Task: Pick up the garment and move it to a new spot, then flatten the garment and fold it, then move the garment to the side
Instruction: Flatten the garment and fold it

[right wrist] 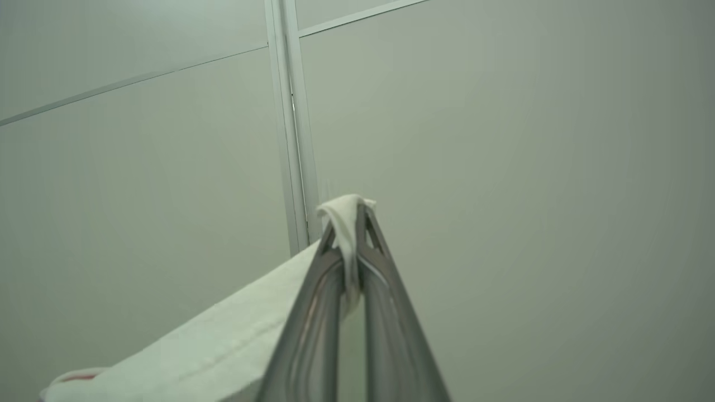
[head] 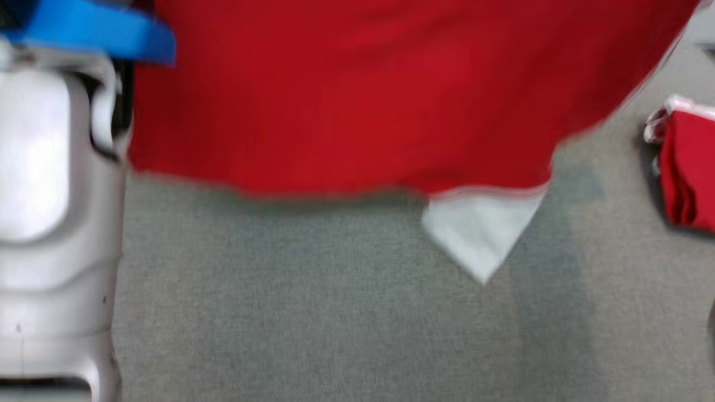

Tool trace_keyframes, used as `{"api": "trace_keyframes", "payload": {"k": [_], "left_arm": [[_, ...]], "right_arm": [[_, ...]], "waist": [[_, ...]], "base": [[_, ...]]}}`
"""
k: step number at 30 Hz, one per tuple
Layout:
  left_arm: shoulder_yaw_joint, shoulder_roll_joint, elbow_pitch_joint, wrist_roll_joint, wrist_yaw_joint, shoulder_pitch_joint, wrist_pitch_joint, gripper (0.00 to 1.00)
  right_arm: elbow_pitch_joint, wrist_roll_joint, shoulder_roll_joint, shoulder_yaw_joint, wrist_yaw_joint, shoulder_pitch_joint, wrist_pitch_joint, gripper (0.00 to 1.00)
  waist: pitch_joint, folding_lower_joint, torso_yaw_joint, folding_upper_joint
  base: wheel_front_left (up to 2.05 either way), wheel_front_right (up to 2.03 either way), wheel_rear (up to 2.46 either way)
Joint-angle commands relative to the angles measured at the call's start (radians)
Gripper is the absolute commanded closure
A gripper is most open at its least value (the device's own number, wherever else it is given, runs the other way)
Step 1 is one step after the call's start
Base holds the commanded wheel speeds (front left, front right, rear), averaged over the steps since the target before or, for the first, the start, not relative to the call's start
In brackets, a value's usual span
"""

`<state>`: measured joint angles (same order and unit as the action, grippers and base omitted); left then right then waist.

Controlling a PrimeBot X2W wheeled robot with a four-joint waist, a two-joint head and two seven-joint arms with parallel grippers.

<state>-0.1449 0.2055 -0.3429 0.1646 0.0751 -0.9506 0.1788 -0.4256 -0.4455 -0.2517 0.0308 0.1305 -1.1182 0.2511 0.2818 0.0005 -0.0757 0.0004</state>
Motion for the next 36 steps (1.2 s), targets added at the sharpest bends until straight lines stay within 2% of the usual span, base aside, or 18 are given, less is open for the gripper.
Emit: {"api": "trace_keyframes", "payload": {"k": [1, 6, 11, 16, 21, 28, 36], "left_arm": [[-0.006, -0.001, -0.028, -0.015, -0.009, -0.059, 0.009, 1.0], [-0.002, -0.007, -0.162, -0.037, -0.036, -0.242, 0.063, 1.0], [0.038, 0.0, -0.271, -0.014, -0.048, -0.302, 0.083, 1.0], [0.079, -0.025, -0.332, 0.029, -0.04, -0.208, 0.086, 1.0], [0.124, -0.079, -0.355, 0.064, -0.023, -0.027, 0.087, 1.0], [0.178, -0.136, -0.366, 0.094, 0.0, 0.23, 0.087, 1.0], [0.2, -0.152, -0.346, 0.124, 0.019, 0.416, 0.087, 1.0]], "right_arm": [[-0.021, 0.037, -0.012, 0.003, 0.0, -0.069, 0.008, 1.0], [-0.083, 0.128, 0.011, 0.09, 0.0, -0.279, 0.014, 1.0], [-0.081, 0.142, 0.021, 0.122, 0.0, -0.308, 0.014, 1.0], [-0.109, 0.108, 0.012, 0.112, 0.0, -0.173, 0.015, 1.0], [-0.104, 0.026, 0.021, 0.085, 0.0, 0.062, 0.015, 1.0], [-0.095, -0.072, 0.047, 0.031, 0.0, 0.389, 0.015, 1.0], [-0.096, -0.125, 0.071, -0.017, 0.0, 0.605, 0.015, 1.0]], "waist": [[0.069, -0.0005, 0.047, -0.0004], [0.131, -0.0005, 0.041, -0.0004], [0.175, -0.0005, 0.023, -0.0004], [0.206, -0.0005, 0.012, -0.0004], [0.21, -0.0005, 0.009, -0.0004], [0.172, -0.0005, 0.004, -0.0004], [0.098, -0.0005, 0.003, -0.0004]], "base": [[0.0, 0.0, 0.0], [0.0, 0.0, 0.0], [0.0, 0.0, 0.0], [0.0, 0.0, 0.0], [0.0, 0.0, 0.0], [0.0, 0.0, 0.0], [0.0, 0.0, 0.0]]}}
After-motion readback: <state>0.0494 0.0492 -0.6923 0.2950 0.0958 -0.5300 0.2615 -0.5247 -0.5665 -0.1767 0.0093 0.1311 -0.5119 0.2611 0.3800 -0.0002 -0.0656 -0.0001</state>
